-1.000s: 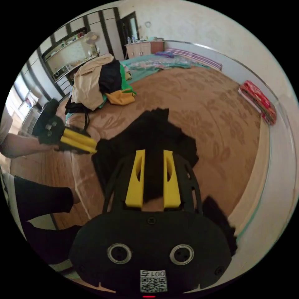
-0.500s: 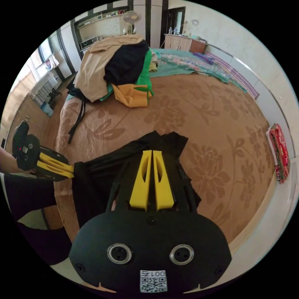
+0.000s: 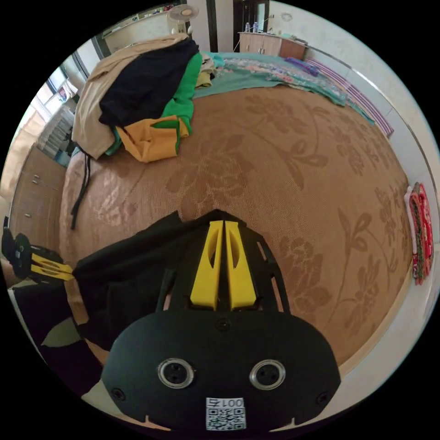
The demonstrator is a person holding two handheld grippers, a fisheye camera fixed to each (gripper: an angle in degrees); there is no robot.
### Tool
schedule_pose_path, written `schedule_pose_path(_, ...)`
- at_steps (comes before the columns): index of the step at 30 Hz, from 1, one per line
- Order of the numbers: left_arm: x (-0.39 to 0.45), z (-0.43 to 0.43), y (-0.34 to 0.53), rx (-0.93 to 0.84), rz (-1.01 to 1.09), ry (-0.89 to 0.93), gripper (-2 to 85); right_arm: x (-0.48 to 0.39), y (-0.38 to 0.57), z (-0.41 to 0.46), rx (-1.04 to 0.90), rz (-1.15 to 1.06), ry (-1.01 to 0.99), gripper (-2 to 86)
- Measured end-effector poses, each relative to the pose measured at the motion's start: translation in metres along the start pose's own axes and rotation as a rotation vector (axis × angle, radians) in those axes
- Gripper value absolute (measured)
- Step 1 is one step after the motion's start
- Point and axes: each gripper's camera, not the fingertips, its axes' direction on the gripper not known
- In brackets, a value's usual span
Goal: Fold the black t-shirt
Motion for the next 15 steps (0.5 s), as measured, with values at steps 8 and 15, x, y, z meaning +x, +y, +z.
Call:
schedule_pose_path(8, -0.014, -0.028, 0.003, 0.026, -0.006, -0.025, -0.8, -0.037, 0.090, -0.074, 0.114, 0.130, -0.033, 6.3)
schedule_pose_path(15, 0.011, -0.024, -0.007, 0.037, 0.217, -0.064, 2.5, -0.164, 0.167, -0.060, -0.001, 0.393, -0.184, 12.1)
